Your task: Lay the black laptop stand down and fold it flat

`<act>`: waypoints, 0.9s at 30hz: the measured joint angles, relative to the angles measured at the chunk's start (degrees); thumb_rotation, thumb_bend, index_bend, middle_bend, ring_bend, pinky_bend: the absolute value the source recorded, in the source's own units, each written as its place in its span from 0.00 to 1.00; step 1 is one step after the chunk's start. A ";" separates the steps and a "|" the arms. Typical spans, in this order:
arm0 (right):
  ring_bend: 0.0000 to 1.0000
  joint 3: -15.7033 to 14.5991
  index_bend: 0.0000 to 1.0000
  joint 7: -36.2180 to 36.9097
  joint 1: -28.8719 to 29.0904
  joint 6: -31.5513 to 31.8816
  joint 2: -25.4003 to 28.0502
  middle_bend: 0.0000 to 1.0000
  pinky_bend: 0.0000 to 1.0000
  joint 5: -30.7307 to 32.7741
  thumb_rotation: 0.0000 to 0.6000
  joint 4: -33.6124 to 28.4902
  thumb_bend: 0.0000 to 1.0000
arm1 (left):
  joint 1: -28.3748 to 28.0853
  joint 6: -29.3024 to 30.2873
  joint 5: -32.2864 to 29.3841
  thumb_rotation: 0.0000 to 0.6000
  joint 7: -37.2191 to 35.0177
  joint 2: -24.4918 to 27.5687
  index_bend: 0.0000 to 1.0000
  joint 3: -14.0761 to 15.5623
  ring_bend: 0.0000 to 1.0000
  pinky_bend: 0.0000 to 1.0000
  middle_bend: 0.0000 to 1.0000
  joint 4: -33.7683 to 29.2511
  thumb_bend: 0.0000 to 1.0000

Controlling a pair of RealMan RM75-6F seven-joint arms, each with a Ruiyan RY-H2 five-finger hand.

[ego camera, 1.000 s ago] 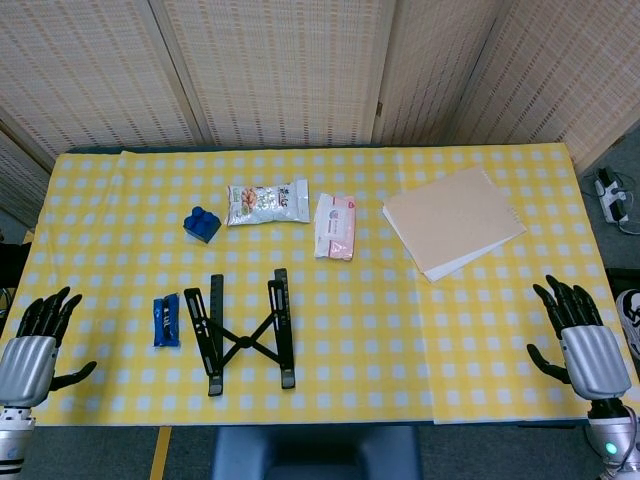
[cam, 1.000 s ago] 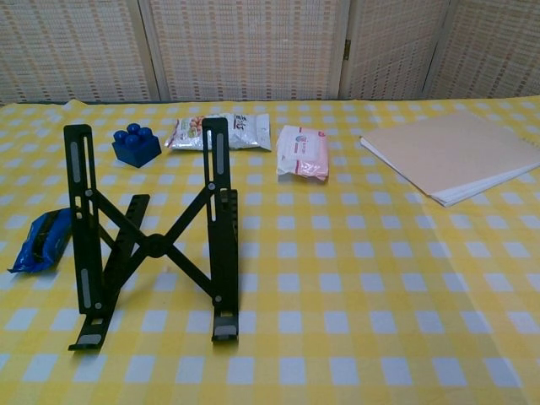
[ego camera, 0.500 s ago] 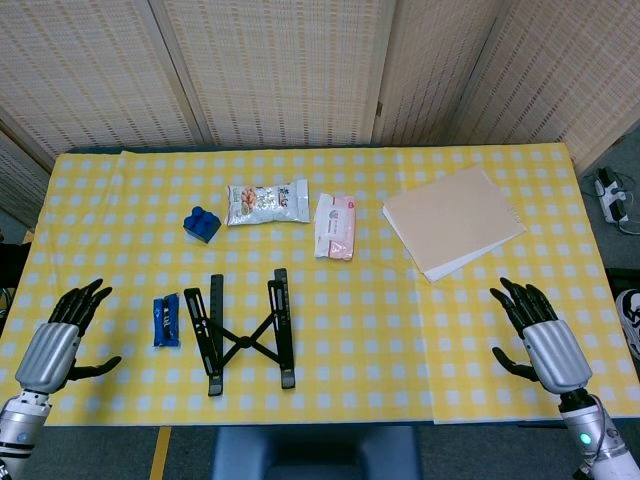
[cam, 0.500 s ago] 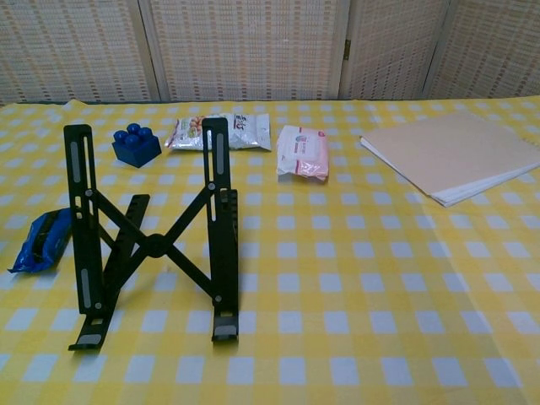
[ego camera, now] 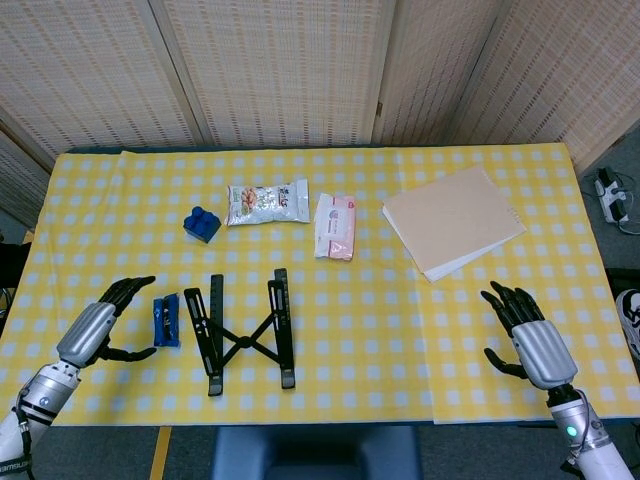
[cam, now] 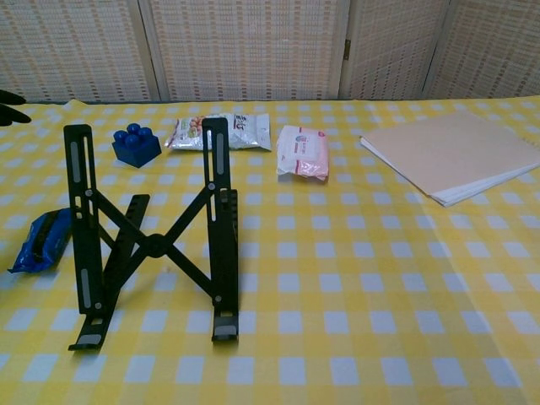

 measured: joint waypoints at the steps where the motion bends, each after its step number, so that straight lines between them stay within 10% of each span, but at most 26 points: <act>1: 0.00 -0.01 0.00 0.22 0.32 -0.13 -0.16 0.01 0.00 -0.34 1.00 0.05 0.34 | -0.52 -0.41 0.08 1.00 -1.71 -0.11 0.12 -0.05 0.13 0.00 0.17 0.18 0.18; 27: 0.03 0.04 0.00 4.61 7.89 -6.24 -3.70 0.02 0.00 -2.03 1.00 0.48 0.34 | -13.82 -7.30 6.33 0.99 -45.58 -5.75 0.23 4.00 0.30 0.30 0.33 7.60 0.18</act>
